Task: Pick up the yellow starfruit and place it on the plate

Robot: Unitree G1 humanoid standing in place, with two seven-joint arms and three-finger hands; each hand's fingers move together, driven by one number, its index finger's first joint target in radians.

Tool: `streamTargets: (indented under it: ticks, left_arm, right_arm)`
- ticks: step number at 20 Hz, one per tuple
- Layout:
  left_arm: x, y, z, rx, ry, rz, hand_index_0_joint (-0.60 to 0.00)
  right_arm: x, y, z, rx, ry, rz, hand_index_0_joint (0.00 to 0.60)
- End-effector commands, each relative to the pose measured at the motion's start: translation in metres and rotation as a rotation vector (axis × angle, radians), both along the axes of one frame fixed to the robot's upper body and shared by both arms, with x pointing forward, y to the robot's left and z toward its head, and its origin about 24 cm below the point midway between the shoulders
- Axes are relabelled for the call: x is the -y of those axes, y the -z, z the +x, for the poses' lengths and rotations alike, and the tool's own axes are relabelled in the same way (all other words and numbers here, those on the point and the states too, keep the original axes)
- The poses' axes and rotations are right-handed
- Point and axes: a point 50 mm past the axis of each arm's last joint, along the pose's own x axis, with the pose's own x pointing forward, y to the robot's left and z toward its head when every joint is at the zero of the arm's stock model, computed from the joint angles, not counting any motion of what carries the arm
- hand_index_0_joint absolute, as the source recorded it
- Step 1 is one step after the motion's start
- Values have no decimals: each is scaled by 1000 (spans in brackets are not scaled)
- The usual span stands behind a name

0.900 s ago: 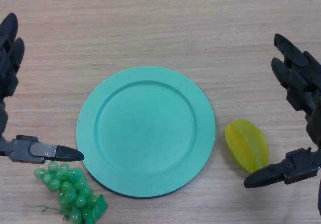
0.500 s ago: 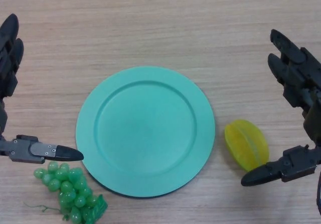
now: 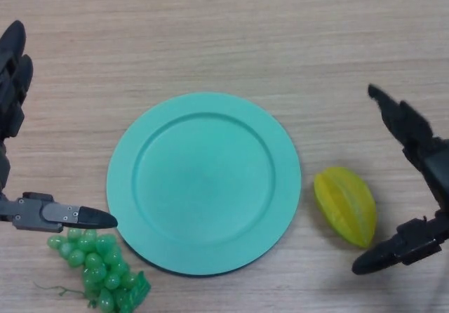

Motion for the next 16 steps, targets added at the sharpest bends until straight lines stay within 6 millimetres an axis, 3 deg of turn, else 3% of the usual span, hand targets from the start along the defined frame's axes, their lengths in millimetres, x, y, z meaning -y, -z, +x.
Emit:
streamTargets:
  ticks: [1,10,16]
  left_arm:
    - [-5,-31,-13,200,-30,53,0]
    - [-13,-39,-23,210,-34,51,0]
    - [-20,-39,-27,226,-58,69,0]
  right_arm:
    - [-5,-30,2,241,-95,-144,0]
    - [-17,-10,40,200,-201,-596,0]
    - [-22,1,53,199,-227,-666,0]
